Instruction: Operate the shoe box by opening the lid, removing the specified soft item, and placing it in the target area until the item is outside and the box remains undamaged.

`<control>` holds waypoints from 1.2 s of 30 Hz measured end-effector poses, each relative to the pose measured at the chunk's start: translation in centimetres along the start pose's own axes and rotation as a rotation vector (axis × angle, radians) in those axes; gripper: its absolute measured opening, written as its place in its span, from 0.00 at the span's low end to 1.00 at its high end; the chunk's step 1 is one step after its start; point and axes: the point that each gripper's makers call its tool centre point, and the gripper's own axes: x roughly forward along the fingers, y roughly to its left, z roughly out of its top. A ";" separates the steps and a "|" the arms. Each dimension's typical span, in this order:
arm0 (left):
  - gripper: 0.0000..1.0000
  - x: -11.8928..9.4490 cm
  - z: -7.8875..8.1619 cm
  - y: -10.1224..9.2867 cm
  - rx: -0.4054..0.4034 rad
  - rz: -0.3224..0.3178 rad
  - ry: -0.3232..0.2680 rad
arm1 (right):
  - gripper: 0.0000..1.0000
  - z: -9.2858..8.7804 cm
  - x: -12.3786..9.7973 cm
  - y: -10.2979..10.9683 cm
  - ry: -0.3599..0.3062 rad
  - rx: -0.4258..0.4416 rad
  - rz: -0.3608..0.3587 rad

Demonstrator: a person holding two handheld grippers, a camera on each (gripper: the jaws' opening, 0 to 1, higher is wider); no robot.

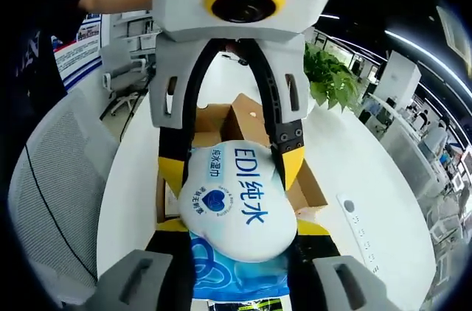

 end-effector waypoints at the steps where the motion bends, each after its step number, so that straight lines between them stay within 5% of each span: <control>1: 0.57 0.1 0.1 0.0 0.000 0.001 -0.001 | 0.45 -0.1 -0.1 -0.1 0.000 0.000 -0.001; 36: 0.57 3.7 3.6 0.7 -0.006 -0.010 -0.040 | 0.45 -4.4 -2.1 -1.5 0.040 0.000 0.012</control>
